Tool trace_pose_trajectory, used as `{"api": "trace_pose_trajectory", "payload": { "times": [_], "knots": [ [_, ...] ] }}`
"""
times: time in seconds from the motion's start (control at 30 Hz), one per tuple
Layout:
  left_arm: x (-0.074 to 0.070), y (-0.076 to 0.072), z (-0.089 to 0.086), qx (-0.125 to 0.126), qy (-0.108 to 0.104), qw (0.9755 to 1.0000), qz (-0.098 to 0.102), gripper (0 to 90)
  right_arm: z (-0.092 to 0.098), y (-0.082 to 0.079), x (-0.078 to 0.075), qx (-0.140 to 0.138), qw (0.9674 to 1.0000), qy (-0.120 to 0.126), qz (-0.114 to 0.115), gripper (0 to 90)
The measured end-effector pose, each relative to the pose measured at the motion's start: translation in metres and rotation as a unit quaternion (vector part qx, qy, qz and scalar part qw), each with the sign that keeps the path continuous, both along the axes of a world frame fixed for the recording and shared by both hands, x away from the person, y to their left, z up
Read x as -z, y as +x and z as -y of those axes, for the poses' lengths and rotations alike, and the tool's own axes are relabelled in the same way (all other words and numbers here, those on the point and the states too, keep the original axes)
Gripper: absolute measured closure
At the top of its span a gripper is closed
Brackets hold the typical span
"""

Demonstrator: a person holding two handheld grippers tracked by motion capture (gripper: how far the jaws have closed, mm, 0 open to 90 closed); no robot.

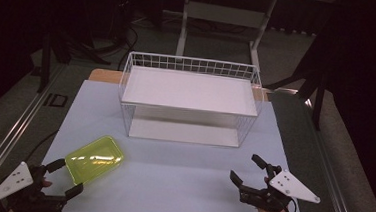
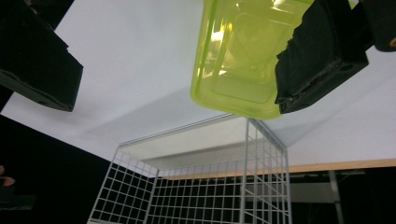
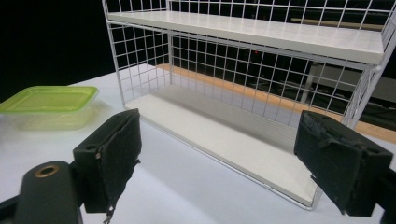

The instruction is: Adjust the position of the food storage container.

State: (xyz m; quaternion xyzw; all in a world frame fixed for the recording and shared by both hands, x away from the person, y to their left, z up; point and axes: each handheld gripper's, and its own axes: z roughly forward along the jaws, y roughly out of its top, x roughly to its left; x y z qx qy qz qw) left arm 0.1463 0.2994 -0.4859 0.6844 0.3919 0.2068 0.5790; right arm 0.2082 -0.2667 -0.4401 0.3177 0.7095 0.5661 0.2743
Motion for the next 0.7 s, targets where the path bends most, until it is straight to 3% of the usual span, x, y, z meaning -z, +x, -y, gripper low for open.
{"api": "trace_pose_trajectory", "payload": {
  "times": [0.13,0.43,0.53,0.6,0.7],
  "knots": [
    [-0.001,0.001,-0.001,-0.003,-0.008,1.0,-0.002,1.6,0.0,-0.001,0.0,-0.001,1.0,0.0,-0.001,15.0],
    [-0.007,0.013,-0.006,-0.001,-0.006,1.0,-0.007,3.0,0.0,0.001,0.004,-0.003,0.9999,0.005,-0.014,15.0],
    [-0.007,0.021,-0.012,0.003,-0.007,0.9999,-0.009,13.2,-0.001,0.0,0.004,-0.005,0.9998,0.006,-0.016,15.0],
    [-0.006,0.027,-0.016,-0.005,0.004,0.9998,-0.019,20.1,0.0,0.0,0.004,-0.003,0.9999,0.005,-0.016,15.0],
    [0.0,0.036,-0.024,-0.007,0.016,0.9994,-0.029,37.6,0.001,-0.001,0.004,-0.001,0.9998,0.008,-0.017,15.0]
  ]
}}
